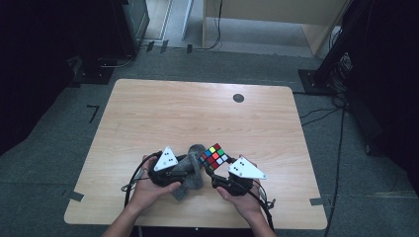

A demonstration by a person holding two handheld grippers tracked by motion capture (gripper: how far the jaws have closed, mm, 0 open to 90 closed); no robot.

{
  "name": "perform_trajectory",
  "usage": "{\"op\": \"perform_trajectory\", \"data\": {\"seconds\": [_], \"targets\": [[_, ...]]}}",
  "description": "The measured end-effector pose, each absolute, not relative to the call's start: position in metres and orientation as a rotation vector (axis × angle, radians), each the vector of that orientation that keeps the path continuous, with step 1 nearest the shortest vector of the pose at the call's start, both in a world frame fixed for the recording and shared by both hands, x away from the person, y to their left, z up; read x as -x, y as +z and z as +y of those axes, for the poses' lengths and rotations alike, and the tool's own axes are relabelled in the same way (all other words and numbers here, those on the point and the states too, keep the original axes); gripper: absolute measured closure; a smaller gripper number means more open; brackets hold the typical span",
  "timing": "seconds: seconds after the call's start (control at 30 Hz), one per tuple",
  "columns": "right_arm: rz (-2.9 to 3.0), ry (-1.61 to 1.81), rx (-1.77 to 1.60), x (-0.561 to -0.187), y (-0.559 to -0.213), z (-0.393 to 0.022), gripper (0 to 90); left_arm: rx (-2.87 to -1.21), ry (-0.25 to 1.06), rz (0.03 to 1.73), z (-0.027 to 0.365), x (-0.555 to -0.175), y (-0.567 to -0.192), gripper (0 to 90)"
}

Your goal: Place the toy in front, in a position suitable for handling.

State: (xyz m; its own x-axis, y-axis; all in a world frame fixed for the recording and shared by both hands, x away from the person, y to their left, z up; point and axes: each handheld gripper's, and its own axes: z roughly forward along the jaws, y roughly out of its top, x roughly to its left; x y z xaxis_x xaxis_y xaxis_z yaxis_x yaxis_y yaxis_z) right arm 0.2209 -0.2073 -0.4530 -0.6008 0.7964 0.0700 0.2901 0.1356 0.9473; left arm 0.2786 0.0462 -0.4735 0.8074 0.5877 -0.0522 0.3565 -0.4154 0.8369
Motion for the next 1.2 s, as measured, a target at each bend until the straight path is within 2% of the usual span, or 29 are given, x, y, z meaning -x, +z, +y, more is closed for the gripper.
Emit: {"op": "perform_trajectory", "data": {"seconds": [0.13,0.23,0.3,0.33,0.37,0.6,0.83,1.2], "targets": [[1.939,1.427,-1.029,-0.222,-0.454,-0.213,34.4,-1.970,0.263,0.820,0.066,-0.289,-0.468,40.7],[1.931,1.402,-1.028,-0.222,-0.458,-0.214,34.4,-1.921,0.258,0.840,0.077,-0.290,-0.459,33.9],[1.923,1.395,-1.036,-0.222,-0.459,-0.214,34.4,-1.893,0.262,0.864,0.079,-0.288,-0.452,25.1],[1.923,1.392,-1.037,-0.221,-0.459,-0.214,34.4,-1.874,0.254,0.873,0.078,-0.287,-0.448,14.5],[1.924,1.392,-1.035,-0.221,-0.459,-0.213,34.4,-1.854,0.229,0.863,0.077,-0.285,-0.444,11.4],[1.969,1.348,-0.975,-0.218,-0.466,-0.196,34.4,-1.837,0.152,0.788,0.052,-0.272,-0.430,10.4],[2.003,1.297,-0.909,-0.214,-0.472,-0.179,34.3,-1.896,0.156,0.751,0.028,-0.262,-0.431,10.9],[2.011,1.222,-0.815,-0.207,-0.475,-0.163,34.3,-1.993,0.124,0.710,0.011,-0.259,-0.437,13.3]]}}
